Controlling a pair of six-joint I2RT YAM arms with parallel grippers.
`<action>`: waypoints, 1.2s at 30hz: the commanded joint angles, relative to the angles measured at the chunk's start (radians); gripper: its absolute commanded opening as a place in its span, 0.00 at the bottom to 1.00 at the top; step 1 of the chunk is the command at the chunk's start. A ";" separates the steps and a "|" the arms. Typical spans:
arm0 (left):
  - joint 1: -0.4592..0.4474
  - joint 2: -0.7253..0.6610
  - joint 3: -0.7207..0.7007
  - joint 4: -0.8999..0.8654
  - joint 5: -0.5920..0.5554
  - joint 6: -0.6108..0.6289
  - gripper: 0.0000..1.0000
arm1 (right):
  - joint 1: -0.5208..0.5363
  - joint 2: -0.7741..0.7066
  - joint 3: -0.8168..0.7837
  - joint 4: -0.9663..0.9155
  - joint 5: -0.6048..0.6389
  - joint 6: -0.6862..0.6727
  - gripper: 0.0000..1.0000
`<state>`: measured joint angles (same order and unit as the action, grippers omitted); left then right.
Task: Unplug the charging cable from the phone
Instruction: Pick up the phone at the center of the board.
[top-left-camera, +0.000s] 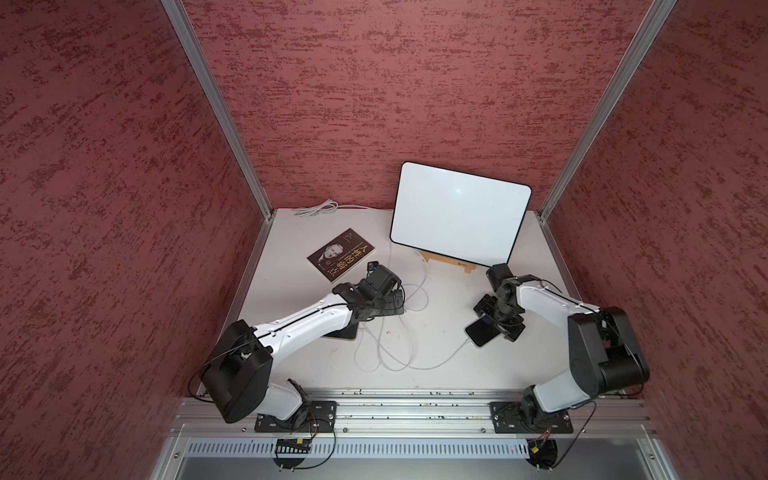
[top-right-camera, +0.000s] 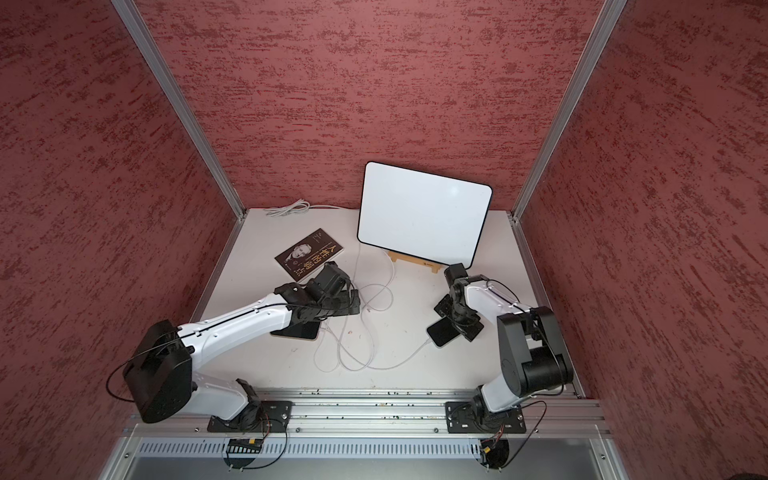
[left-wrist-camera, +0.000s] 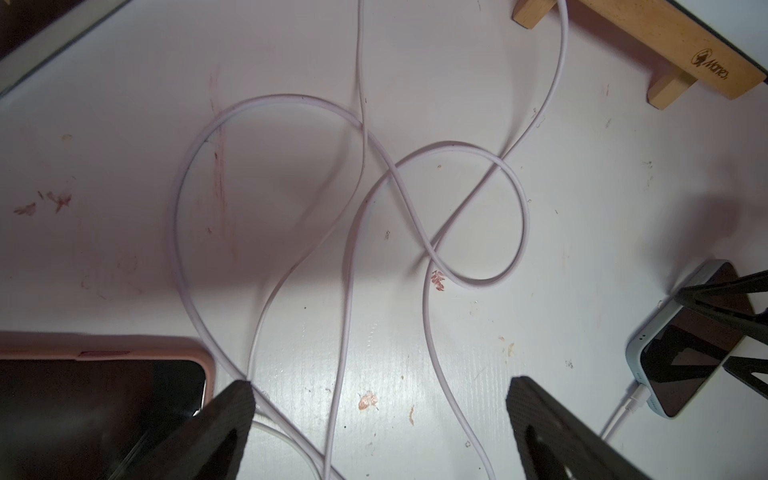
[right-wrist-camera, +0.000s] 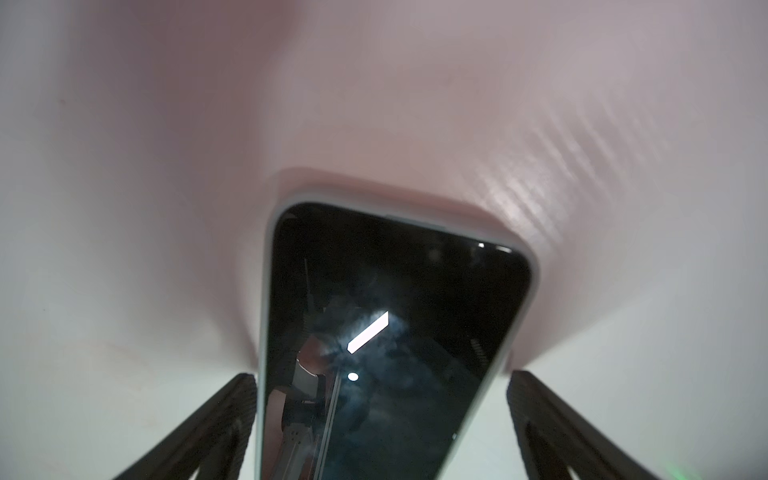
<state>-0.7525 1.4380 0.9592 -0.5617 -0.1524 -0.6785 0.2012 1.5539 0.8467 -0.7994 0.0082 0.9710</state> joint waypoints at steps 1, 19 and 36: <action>-0.006 -0.014 -0.011 0.013 0.014 -0.011 1.00 | 0.011 0.016 0.028 -0.008 0.033 0.021 0.99; -0.007 0.019 -0.022 0.026 0.026 -0.025 1.00 | 0.033 0.030 0.014 0.011 0.000 0.076 0.96; -0.006 0.022 -0.048 0.038 0.027 -0.037 1.00 | 0.043 0.036 0.012 0.030 -0.025 0.112 0.81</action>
<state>-0.7525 1.4532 0.9257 -0.5415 -0.1310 -0.7067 0.2317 1.5795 0.8536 -0.7925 -0.0025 1.0672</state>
